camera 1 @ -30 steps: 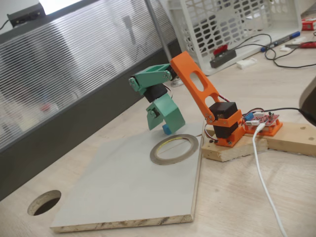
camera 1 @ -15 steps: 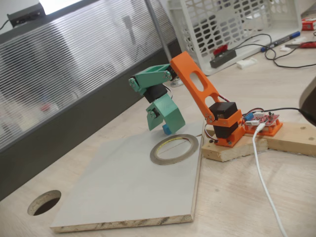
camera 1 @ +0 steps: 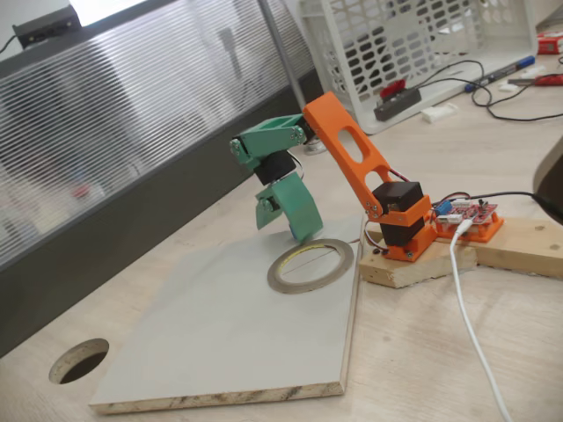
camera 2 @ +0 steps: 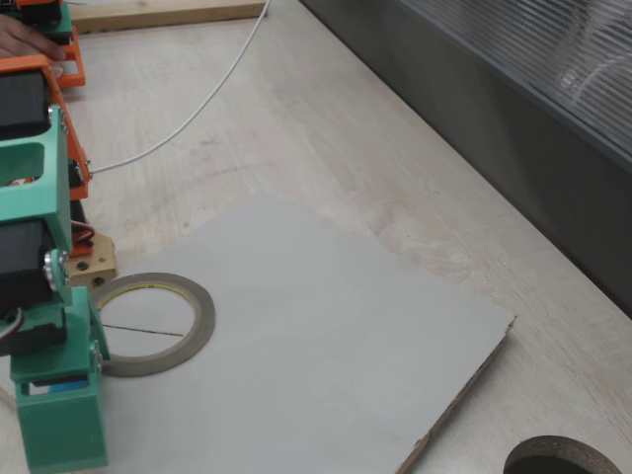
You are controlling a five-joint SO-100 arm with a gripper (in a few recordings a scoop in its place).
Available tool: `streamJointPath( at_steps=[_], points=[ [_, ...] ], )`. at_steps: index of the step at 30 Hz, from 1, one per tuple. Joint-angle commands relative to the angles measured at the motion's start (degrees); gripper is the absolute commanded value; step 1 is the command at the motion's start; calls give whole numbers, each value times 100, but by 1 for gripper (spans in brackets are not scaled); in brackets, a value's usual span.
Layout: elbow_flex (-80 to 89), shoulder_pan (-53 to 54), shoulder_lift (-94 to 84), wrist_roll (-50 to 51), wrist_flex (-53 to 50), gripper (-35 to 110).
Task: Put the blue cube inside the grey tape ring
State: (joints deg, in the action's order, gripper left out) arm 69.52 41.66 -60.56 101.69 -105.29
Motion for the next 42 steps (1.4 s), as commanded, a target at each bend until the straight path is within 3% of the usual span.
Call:
streamJointPath(
  at_steps=[1, 5, 18, 33, 42],
  points=[
    [-26, 123, -70, 79, -44, 100],
    [-26, 123, -97, 88, -18, 92],
    [-114, 123, -167, 88, -9, 49],
    [-114, 123, -176, 97, 0, 31],
    [-132, 114, -202, 97, 0, 13]
  ],
)
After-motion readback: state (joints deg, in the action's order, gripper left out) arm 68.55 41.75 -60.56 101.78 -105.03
